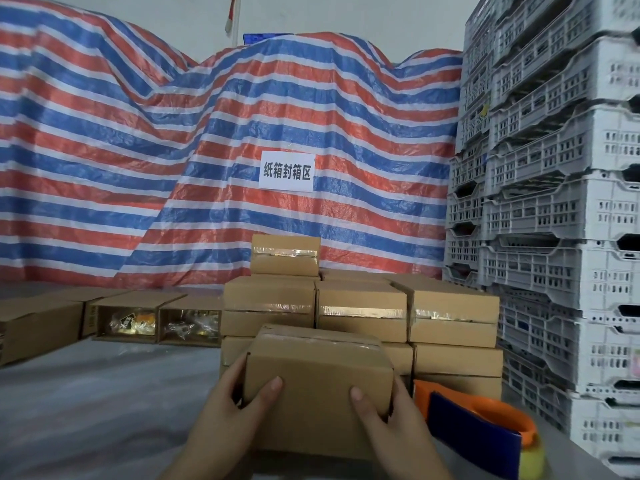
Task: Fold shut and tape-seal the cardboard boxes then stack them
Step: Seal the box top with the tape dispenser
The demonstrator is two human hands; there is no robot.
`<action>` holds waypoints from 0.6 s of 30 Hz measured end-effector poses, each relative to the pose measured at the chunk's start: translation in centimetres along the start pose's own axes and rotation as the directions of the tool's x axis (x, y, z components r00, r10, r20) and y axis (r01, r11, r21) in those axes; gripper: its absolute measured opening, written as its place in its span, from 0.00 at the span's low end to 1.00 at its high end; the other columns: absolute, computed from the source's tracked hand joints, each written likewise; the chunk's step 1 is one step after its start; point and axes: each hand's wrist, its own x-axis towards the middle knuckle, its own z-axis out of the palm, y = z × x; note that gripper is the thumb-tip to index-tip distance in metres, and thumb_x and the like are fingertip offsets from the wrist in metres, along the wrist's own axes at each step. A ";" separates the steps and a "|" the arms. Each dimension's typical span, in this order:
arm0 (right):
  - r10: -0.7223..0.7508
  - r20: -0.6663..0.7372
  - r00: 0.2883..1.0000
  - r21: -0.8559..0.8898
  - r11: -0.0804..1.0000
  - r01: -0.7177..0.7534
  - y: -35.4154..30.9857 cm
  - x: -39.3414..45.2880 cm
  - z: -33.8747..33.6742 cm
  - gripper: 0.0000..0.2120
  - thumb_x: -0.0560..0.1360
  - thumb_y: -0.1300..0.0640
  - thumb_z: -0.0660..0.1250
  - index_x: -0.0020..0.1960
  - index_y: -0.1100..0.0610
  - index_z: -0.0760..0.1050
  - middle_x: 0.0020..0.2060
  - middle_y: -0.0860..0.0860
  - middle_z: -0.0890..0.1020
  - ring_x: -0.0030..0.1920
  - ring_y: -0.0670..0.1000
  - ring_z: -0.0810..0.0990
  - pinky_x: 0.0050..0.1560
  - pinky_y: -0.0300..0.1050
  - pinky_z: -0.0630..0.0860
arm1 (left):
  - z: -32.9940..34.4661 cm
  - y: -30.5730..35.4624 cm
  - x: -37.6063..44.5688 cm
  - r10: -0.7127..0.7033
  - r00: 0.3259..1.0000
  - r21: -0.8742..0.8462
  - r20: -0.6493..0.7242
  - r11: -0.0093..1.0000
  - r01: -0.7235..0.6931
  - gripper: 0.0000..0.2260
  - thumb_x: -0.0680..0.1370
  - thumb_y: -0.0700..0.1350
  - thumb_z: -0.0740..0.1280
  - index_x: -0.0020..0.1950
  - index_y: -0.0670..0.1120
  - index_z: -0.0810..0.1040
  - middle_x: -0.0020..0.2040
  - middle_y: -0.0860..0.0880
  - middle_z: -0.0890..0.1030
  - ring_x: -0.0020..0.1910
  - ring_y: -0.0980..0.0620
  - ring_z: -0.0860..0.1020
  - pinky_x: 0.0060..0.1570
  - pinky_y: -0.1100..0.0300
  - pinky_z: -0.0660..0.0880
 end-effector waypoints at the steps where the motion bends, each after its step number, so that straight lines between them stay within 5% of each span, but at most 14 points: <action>1: -0.023 -0.041 0.999 -0.001 1.000 0.023 -0.8 0.1 -0.2 0.36 0.61 0.28 0.66 0.66 0.31 0.61 0.50 0.31 0.76 0.48 0.30 0.77 0.35 0.24 0.72 | 0.2 0.9 0.2 0.028 0.999 0.017 -0.032 0.999 -0.028 0.29 0.64 0.62 0.70 0.64 0.65 0.70 0.53 0.58 0.80 0.51 0.61 0.77 0.42 0.64 0.74; 7: -0.197 -0.278 0.940 0.039 0.976 0.216 -6.8 3.6 -2.1 0.29 0.64 0.29 0.63 0.60 0.41 0.73 0.47 0.38 0.81 0.44 0.34 0.79 0.39 0.28 0.71 | 2.3 8.0 3.5 0.332 0.941 0.158 -0.066 0.935 -0.319 0.14 0.71 0.69 0.62 0.53 0.66 0.73 0.47 0.72 0.77 0.45 0.70 0.77 0.41 0.59 0.75; 10: -0.224 -0.367 0.903 0.066 0.962 0.266 -9.6 7.8 -3.7 0.26 0.72 0.33 0.65 0.63 0.49 0.76 0.50 0.40 0.81 0.49 0.37 0.78 0.48 0.33 0.74 | 3.5 11.7 7.8 0.351 0.935 0.196 0.058 0.914 -0.355 0.11 0.79 0.64 0.58 0.59 0.63 0.71 0.49 0.64 0.77 0.49 0.61 0.77 0.45 0.57 0.75; 13: -0.154 -0.408 0.900 0.076 0.976 0.202 -11.5 12.8 -5.7 0.27 0.76 0.36 0.66 0.65 0.54 0.75 0.56 0.48 0.81 0.58 0.51 0.79 0.65 0.53 0.74 | 4.5 15.1 12.7 0.303 0.941 0.239 0.150 0.913 -0.331 0.18 0.82 0.59 0.57 0.71 0.56 0.68 0.52 0.61 0.75 0.51 0.61 0.74 0.43 0.61 0.71; 18: -0.080 -0.440 0.895 0.077 0.989 0.126 -12.8 20.6 -7.9 0.29 0.75 0.34 0.66 0.63 0.57 0.75 0.59 0.54 0.80 0.59 0.57 0.78 0.66 0.56 0.74 | 7.9 18.1 19.8 0.340 0.933 0.321 0.118 0.876 -0.359 0.21 0.82 0.58 0.58 0.70 0.47 0.72 0.59 0.49 0.79 0.55 0.48 0.78 0.55 0.50 0.77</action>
